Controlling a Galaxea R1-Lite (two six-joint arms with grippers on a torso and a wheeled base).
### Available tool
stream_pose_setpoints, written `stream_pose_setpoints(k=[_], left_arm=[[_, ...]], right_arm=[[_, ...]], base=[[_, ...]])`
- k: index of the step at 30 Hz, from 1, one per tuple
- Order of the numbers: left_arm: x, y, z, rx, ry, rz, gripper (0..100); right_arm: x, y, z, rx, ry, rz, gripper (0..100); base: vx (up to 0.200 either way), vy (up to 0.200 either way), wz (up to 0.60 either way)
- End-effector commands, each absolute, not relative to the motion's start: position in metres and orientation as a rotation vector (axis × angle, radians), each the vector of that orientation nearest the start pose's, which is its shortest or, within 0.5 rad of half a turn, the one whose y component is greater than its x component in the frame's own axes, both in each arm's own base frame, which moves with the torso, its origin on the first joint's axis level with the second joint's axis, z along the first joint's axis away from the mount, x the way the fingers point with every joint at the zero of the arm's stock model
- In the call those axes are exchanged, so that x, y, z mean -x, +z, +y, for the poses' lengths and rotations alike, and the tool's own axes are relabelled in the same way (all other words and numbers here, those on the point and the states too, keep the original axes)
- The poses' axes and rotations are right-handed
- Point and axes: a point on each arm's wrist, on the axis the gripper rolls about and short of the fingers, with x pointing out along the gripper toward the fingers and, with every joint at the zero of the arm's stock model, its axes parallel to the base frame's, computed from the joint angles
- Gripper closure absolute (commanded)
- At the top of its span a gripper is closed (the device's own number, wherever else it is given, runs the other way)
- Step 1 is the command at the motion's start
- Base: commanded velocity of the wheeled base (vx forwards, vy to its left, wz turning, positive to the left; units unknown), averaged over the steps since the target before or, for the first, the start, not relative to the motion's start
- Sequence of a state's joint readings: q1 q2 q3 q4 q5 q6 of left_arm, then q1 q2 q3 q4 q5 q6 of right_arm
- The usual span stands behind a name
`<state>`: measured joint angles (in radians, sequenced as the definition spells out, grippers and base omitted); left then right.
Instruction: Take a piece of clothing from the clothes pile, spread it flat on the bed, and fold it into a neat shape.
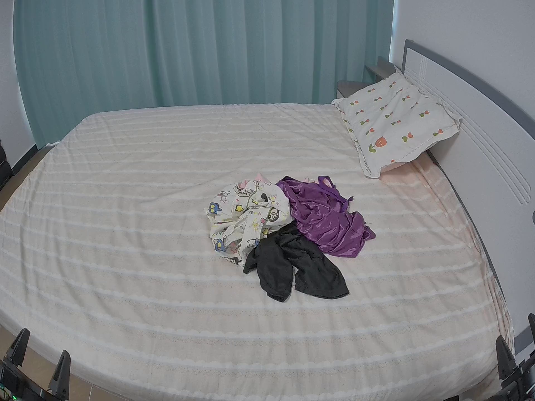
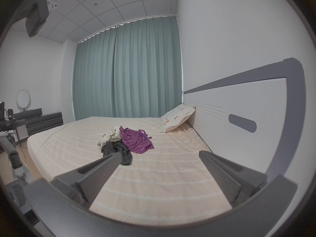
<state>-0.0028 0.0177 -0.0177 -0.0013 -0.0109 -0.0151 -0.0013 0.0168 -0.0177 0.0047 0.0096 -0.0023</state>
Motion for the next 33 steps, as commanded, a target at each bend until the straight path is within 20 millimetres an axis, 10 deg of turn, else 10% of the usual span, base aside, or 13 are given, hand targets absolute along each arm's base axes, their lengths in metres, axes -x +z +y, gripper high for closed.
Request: stream_pose_setpoints(k=[1,7,11,14,33], left_arm=[[0.023,0.076,0.000,0.015,-0.014,-0.003,0],[0.023,0.076,0.000,0.014,-0.014,-0.003,0],[0.023,0.076,0.000,0.014,-0.014,-0.003,0],[0.023,0.076,0.000,0.014,-0.014,-0.003,0],[0.023,0.076,0.000,0.012,-0.014,-0.003,0]], right_arm=[[0.023,0.075,0.000,0.003,0.008,0.005,0],[0.023,0.077,0.000,-0.005,0.003,-0.006,0],[0.034,0.155,0.001,-0.108,0.026,-0.117,0],[0.023,0.169,0.002,-0.105,0.063,-0.023,0],[-0.179,0.136,0.042,-0.303,0.325,0.633,0]], base=[[0.000,0.000,0.00],[0.000,0.000,0.00],[0.000,0.000,0.00],[0.000,0.000,0.00],[0.000,0.000,0.00]])
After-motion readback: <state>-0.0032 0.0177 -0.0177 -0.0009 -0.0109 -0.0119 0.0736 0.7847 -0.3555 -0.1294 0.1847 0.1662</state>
